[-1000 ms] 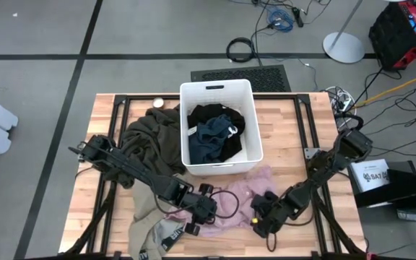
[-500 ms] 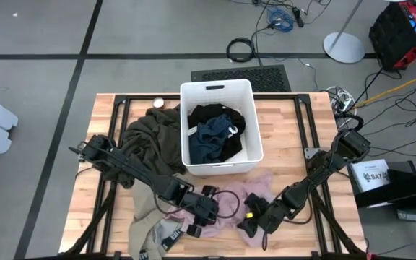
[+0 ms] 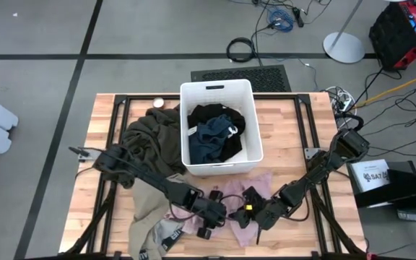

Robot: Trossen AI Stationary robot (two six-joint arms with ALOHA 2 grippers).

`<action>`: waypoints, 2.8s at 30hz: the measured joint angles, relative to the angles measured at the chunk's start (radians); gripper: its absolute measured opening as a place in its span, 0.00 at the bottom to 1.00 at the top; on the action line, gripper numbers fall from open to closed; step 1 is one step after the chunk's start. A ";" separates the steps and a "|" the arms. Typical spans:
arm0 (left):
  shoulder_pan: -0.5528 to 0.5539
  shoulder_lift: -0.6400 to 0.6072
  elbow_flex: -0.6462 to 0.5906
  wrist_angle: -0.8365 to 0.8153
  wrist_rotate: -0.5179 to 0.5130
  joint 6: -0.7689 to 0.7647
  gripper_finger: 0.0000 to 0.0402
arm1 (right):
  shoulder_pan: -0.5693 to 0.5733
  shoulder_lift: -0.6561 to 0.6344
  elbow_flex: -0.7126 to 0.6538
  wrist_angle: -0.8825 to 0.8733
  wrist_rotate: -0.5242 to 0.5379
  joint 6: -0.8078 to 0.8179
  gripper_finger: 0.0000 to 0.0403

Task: Sort clothes
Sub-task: Put the pink polo into the laundry bin

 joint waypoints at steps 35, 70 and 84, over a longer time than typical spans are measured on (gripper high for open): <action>-0.005 -0.265 0.128 -0.681 -0.068 0.023 0.37 | -0.013 0.001 0.000 -0.126 -0.030 0.009 0.56; 0.014 0.000 0.136 -0.261 -0.102 0.256 0.37 | -0.015 0.001 0.000 -0.120 -0.002 0.088 0.56; -0.045 -0.116 0.195 -0.643 0.000 0.203 0.37 | -0.015 0.001 0.000 -0.122 -0.002 0.056 0.56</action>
